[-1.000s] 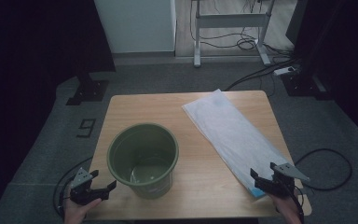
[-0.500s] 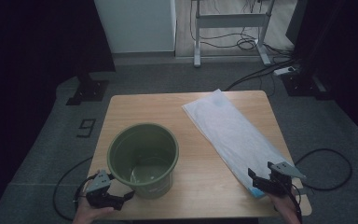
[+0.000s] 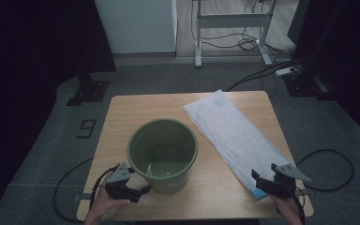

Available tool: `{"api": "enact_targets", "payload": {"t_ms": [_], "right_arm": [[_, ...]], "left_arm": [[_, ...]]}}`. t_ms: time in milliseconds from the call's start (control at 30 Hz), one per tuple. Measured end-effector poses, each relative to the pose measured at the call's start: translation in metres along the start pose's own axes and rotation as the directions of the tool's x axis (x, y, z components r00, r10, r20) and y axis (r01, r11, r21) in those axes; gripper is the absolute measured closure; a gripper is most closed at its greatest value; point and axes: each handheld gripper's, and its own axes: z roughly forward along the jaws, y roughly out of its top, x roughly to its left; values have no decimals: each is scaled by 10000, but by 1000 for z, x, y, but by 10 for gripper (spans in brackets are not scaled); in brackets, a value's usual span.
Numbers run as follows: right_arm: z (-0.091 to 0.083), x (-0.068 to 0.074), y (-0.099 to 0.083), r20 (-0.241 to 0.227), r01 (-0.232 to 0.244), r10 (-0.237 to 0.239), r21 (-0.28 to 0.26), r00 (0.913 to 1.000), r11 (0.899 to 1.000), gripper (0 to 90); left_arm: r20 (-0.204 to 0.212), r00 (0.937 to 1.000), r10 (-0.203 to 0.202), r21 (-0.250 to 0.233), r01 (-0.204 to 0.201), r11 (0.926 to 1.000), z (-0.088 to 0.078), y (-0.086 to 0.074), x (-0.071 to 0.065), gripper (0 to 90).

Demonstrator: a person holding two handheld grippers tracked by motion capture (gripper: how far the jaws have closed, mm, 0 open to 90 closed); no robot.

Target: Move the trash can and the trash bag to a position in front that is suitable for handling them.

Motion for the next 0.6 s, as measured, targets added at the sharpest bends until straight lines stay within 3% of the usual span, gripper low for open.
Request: {"api": "enact_targets", "payload": {"t_ms": [267,467,600], "right_arm": [[-8,-5,-1,-52,-110,109,-192,9999,9998,136],[-10,-4,1,-107,-29,26,-271,9999,9996,135],[-9,-3,0,47,18,-17,-258,10000,9997,135]], "left_arm": [[136,9991,392,304,-396,9988,30,23,-14,128],[242,9993,275,258,-281,9993,44,34,-18,137],[-118,9997,205,462,-200,9987,47,31,-18,138]]}}
